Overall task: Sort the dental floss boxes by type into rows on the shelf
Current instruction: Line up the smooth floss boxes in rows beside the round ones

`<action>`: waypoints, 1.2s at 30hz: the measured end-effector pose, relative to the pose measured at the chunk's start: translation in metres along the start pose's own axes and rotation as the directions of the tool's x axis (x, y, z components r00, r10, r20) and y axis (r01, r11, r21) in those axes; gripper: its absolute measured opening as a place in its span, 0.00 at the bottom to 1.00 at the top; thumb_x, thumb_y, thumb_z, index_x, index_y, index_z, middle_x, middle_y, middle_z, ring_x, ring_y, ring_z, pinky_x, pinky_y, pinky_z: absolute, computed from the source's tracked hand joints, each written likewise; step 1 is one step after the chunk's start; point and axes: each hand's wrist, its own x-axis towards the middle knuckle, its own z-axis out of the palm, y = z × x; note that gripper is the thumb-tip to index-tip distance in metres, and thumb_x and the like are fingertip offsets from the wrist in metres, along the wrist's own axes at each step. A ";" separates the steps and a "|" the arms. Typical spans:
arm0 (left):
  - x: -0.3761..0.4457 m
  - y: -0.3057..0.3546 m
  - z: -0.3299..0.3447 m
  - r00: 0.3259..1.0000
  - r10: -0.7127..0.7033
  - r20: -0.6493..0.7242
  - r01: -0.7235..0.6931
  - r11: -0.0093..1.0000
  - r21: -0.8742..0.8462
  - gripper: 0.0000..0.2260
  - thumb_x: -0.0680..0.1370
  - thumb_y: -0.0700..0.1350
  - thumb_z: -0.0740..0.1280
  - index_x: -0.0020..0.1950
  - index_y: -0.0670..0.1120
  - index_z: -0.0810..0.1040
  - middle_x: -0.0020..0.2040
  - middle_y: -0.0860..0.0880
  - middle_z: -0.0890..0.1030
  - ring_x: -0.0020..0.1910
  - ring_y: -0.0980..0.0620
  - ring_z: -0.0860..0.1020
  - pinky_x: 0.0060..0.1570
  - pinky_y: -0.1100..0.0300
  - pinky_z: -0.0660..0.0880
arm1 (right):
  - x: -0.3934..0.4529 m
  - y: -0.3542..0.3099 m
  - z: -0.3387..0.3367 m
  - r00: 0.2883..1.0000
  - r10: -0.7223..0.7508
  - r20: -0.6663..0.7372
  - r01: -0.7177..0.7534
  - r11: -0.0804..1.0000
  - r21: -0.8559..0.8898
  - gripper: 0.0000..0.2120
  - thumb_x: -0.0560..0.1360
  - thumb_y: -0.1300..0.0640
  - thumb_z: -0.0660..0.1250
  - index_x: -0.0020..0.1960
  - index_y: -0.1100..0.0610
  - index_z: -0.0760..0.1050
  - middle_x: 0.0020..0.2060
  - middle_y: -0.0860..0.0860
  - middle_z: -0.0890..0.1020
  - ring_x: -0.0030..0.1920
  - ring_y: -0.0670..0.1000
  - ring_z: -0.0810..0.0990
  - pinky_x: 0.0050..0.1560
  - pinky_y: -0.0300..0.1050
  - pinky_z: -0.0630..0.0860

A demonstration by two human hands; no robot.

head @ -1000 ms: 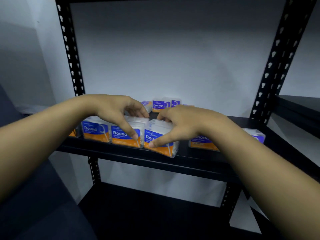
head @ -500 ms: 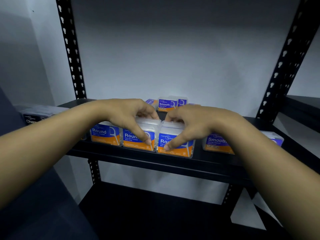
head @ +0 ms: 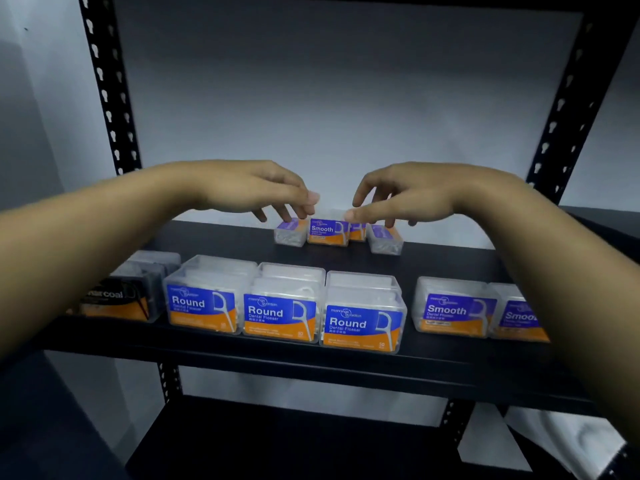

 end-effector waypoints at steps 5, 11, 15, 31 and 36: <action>0.037 -0.023 -0.012 0.990 -0.081 -0.113 0.106 0.966 0.235 0.11 0.76 0.56 0.72 0.55 0.53 0.83 0.54 0.55 0.83 0.52 0.54 0.80 0.55 0.56 0.76 | 0.045 0.011 0.001 0.995 0.027 -0.095 -0.045 0.982 -0.185 0.24 0.73 0.36 0.72 0.63 0.47 0.75 0.53 0.44 0.82 0.52 0.49 0.79 0.52 0.47 0.74; 0.084 -0.048 -0.004 0.979 -0.195 0.065 0.143 0.872 0.469 0.21 0.78 0.56 0.69 0.69 0.51 0.79 0.69 0.50 0.78 0.67 0.49 0.75 0.68 0.53 0.71 | 0.099 0.015 0.020 0.998 0.037 -0.043 -0.047 0.962 -0.268 0.23 0.74 0.42 0.73 0.65 0.50 0.75 0.55 0.45 0.83 0.51 0.50 0.78 0.50 0.46 0.73; 0.107 -0.078 0.015 0.952 -0.229 0.202 0.084 0.831 0.549 0.29 0.79 0.58 0.67 0.80 0.57 0.65 0.76 0.48 0.71 0.71 0.46 0.71 0.71 0.53 0.67 | 0.129 0.010 0.038 1.000 0.029 0.005 -0.025 0.941 -0.338 0.19 0.74 0.43 0.73 0.61 0.50 0.77 0.54 0.47 0.82 0.52 0.50 0.80 0.52 0.47 0.77; 0.104 -0.097 -0.009 0.972 -0.100 0.215 0.002 0.911 0.412 0.07 0.76 0.51 0.73 0.47 0.50 0.88 0.42 0.57 0.85 0.44 0.58 0.79 0.54 0.58 0.75 | 0.177 0.012 0.056 0.999 0.043 0.010 -0.034 0.884 -0.466 0.27 0.70 0.51 0.79 0.65 0.49 0.73 0.60 0.50 0.80 0.56 0.54 0.79 0.56 0.52 0.79; 0.131 -0.103 0.003 0.951 -0.292 0.105 0.234 0.897 0.375 0.25 0.71 0.65 0.73 0.58 0.48 0.79 0.53 0.51 0.81 0.56 0.47 0.80 0.59 0.46 0.80 | 0.185 0.009 0.053 0.998 0.059 0.037 -0.035 0.883 -0.469 0.32 0.70 0.48 0.79 0.70 0.50 0.71 0.62 0.50 0.79 0.58 0.54 0.78 0.58 0.51 0.78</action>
